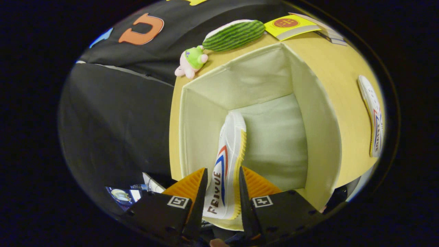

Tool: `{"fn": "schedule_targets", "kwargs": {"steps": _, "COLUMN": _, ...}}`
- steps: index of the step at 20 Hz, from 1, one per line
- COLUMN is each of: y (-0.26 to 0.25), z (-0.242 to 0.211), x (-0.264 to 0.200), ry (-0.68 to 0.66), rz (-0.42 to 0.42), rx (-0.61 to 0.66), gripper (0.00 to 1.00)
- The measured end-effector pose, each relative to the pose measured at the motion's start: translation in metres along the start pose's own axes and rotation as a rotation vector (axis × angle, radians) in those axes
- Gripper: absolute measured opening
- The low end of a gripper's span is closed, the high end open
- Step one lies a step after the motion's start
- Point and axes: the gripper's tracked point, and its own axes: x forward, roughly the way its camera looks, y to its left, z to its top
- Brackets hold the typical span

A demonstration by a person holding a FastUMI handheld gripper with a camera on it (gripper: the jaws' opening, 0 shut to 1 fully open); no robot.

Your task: Open the storage box then place both shoes into the box .Put the left shoe in first, then the right shoe, with the right side of both shoes facing outward in a uniform manner.

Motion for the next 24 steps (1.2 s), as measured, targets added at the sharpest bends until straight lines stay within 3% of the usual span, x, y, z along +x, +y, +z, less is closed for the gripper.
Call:
{"fn": "schedule_targets", "kwargs": {"steps": 3, "y": 0.005, "z": 0.012, "x": -0.017, "ry": -0.055, "rz": -0.022, "rx": -0.057, "gripper": 0.7}}
{"fn": "schedule_targets", "kwargs": {"steps": 5, "y": 0.018, "z": 0.01, "x": -0.03, "ry": -0.078, "rz": 0.008, "rx": -0.09, "gripper": 0.73}}
{"fn": "schedule_targets", "kwargs": {"steps": 12, "y": 0.022, "z": 0.016, "x": -0.094, "ry": -0.271, "rz": -0.073, "rx": -0.397, "gripper": 0.82}}
{"fn": "schedule_targets", "kwargs": {"steps": 15, "y": 0.009, "z": 0.021, "x": -0.133, "ry": -0.364, "rz": -0.123, "rx": -0.461, "gripper": 0.82}}
{"fn": "schedule_targets", "kwargs": {"steps": 19, "y": -0.04, "z": 0.038, "x": -0.191, "ry": -0.506, "rz": -0.286, "rx": -0.553, "gripper": 0.84}}
{"fn": "schedule_targets", "kwargs": {"steps": 24, "y": -0.117, "z": 0.068, "x": -0.277, "ry": -0.682, "rz": -0.555, "rx": -0.649, "gripper": 0.85}}
